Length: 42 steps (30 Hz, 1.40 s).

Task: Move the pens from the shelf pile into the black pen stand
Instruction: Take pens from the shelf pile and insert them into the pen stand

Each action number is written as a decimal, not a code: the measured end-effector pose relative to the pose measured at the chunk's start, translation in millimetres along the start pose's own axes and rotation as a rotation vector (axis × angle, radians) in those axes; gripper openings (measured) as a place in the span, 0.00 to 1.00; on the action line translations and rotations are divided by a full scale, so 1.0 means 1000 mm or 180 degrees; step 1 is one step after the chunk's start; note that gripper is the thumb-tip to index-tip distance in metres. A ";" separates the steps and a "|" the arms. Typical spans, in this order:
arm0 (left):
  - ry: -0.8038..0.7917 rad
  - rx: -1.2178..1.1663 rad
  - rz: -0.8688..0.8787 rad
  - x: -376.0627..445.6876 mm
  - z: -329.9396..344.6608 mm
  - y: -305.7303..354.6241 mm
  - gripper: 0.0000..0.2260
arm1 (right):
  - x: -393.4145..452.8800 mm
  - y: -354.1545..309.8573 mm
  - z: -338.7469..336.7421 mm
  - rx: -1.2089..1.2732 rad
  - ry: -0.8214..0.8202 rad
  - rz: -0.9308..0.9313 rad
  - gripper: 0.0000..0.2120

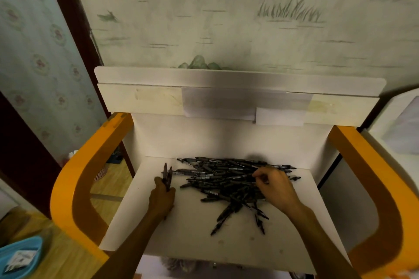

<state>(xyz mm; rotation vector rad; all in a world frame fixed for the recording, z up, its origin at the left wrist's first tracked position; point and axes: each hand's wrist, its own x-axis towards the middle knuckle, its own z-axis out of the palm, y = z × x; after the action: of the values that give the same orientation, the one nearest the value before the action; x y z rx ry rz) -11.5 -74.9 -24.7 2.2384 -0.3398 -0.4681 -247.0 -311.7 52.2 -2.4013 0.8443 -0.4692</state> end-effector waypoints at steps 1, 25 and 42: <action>0.0097 0.0055 0.0065 0.004 -0.001 0.001 0.17 | 0.001 -0.001 0.000 0.0006 0.0003 -0.0005 0.09; -0.0133 0.1803 0.1313 0.067 0.002 0.021 0.10 | 0.018 0.008 -0.001 -0.0103 0.0015 -0.0034 0.09; -0.0204 0.1990 0.1330 0.053 -0.016 0.005 0.08 | 0.021 0.007 0.003 -0.0051 -0.0015 -0.0070 0.09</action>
<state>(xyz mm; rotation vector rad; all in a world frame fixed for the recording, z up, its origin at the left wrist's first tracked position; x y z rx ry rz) 42.7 -88.5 -23.1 2.6424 -1.0847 -0.2218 -233.3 -328.8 49.1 -2.4277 0.8235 -0.4667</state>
